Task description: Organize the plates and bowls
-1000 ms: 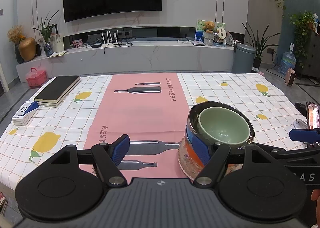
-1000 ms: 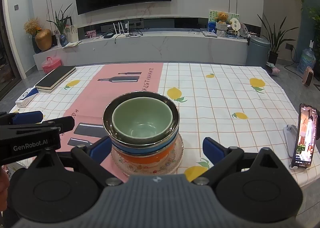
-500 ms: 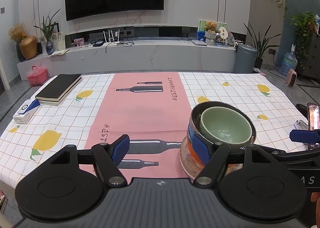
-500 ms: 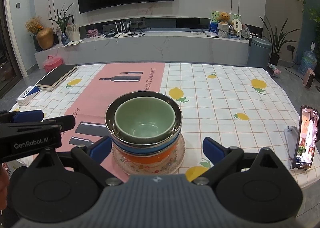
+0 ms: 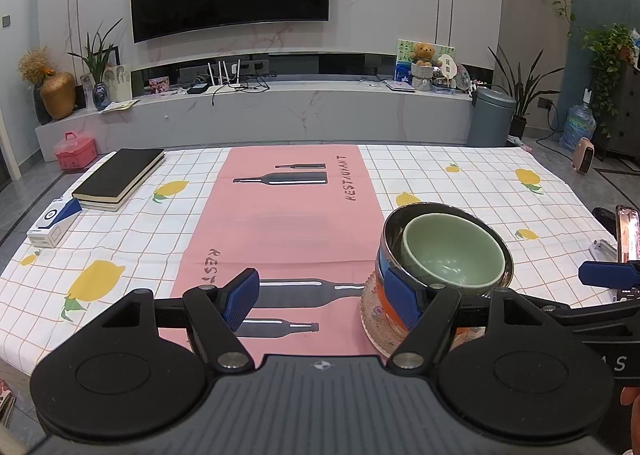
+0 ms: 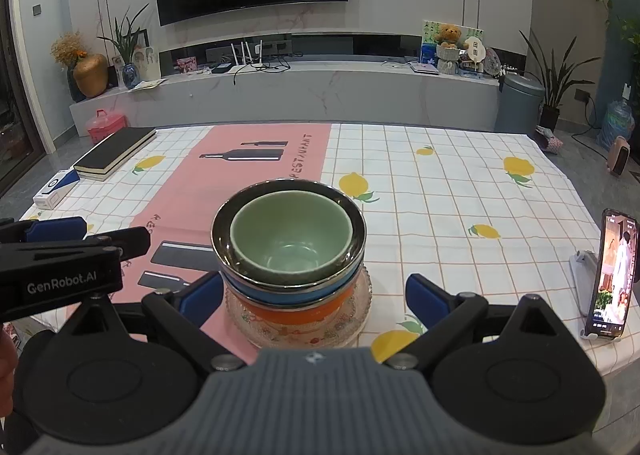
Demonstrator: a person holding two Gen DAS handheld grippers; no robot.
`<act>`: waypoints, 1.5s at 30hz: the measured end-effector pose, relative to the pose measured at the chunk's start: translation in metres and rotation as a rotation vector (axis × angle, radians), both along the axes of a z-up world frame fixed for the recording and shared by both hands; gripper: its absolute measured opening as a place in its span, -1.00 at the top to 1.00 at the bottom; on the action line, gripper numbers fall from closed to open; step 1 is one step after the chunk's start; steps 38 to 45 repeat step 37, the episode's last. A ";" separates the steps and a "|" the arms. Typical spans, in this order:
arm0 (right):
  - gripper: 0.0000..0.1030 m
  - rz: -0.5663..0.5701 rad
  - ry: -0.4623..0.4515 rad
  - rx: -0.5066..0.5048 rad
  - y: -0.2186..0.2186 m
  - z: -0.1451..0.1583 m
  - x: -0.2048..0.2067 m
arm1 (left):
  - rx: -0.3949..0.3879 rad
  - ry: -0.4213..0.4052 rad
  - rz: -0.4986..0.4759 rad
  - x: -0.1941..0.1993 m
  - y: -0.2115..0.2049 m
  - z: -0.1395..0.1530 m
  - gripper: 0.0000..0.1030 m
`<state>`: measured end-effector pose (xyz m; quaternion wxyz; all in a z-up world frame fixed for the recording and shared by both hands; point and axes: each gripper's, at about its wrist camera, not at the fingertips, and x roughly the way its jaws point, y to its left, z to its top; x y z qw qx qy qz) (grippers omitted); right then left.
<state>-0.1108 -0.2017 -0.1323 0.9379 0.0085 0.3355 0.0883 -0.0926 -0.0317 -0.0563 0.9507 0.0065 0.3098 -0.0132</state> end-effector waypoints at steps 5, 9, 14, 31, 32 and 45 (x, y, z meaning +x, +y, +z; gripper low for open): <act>-0.86 0.003 -0.001 -0.001 -0.001 -0.001 0.001 | 0.006 -0.003 0.005 -0.001 0.002 0.001 -0.63; -0.86 0.004 -0.001 -0.001 0.000 -0.001 0.000 | 0.006 -0.002 0.001 -0.002 0.002 0.001 -0.63; -0.86 0.004 -0.001 -0.001 0.000 -0.001 0.000 | 0.009 -0.001 0.003 -0.003 0.003 0.002 -0.63; -0.86 0.005 0.003 -0.002 0.001 -0.002 -0.001 | 0.010 -0.001 0.007 -0.002 0.001 0.002 -0.63; -0.86 0.004 0.004 -0.002 0.001 -0.002 -0.001 | 0.009 0.000 0.006 -0.002 0.001 0.002 -0.63; -0.86 0.004 0.006 -0.001 0.002 -0.003 -0.001 | 0.011 0.002 0.004 -0.002 0.001 0.001 -0.63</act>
